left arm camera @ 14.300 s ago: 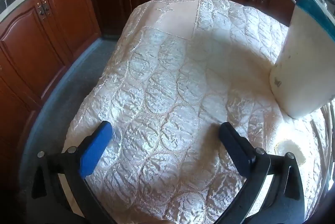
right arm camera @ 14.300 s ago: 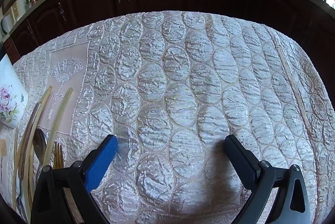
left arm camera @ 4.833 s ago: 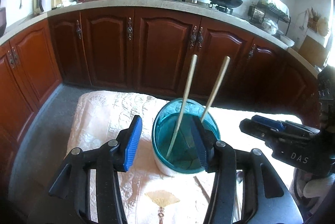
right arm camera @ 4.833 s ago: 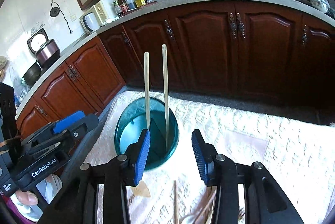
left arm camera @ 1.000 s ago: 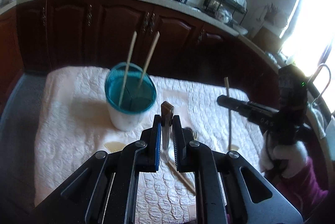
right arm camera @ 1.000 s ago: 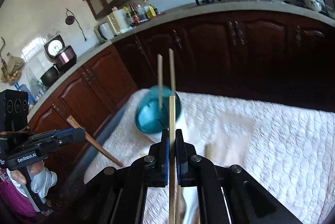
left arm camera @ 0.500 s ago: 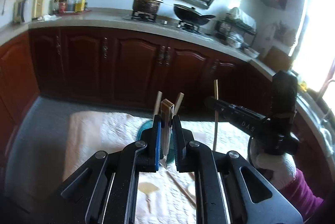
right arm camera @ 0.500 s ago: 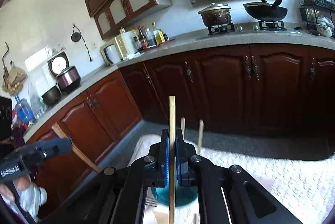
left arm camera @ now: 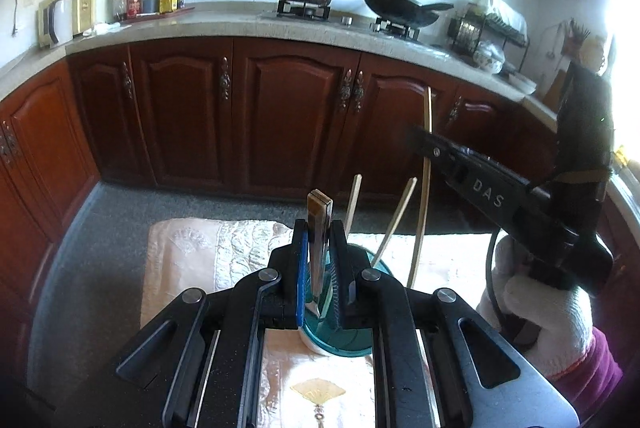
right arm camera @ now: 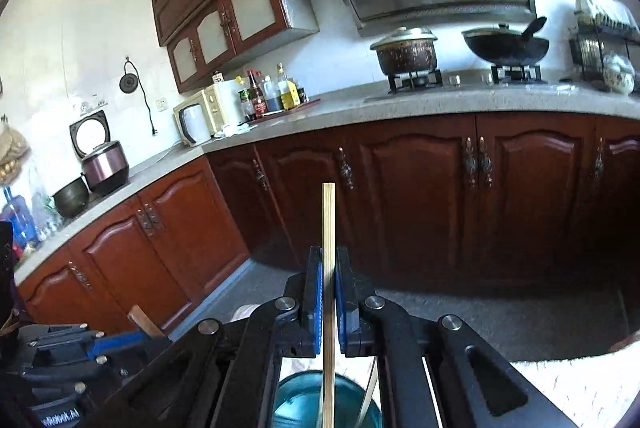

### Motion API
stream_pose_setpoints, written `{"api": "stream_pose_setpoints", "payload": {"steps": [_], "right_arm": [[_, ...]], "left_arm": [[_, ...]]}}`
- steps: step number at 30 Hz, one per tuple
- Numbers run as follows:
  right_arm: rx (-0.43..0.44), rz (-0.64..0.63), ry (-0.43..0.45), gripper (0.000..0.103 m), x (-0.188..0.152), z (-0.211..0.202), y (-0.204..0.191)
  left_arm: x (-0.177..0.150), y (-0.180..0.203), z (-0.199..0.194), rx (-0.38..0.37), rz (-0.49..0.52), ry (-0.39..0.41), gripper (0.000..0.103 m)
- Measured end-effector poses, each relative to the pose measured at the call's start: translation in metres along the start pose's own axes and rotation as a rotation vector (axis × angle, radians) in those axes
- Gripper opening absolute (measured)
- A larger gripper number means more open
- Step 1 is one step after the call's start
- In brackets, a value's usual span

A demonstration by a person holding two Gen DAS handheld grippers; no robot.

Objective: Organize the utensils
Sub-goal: 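Open both tools to release the chopsticks into the holder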

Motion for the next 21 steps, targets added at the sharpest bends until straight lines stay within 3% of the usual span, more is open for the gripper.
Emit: {"api": "stream_pose_setpoints", "payload": {"steps": [6,21], "right_arm": [[-0.038,-0.052,0.012,0.005,-0.010,0.016,-0.005],[0.032,0.038,-0.180,0.005,-0.093,0.003,0.012]], "left_arm": [[-0.006,-0.003,0.018,0.003,-0.012,-0.035,0.009],[-0.020,0.002,0.023,0.017,-0.010,-0.033,0.009]]}}
Point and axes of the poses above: each gripper's, at about its wrist camera, not at the fingertips, and z roughly the way its jaws point, y to its right, x to its top, the point moved 9 cm from there along z, roughly the way its jaws point, and after that the axes turned 8 degrees about -z, right-handed, at the moved point
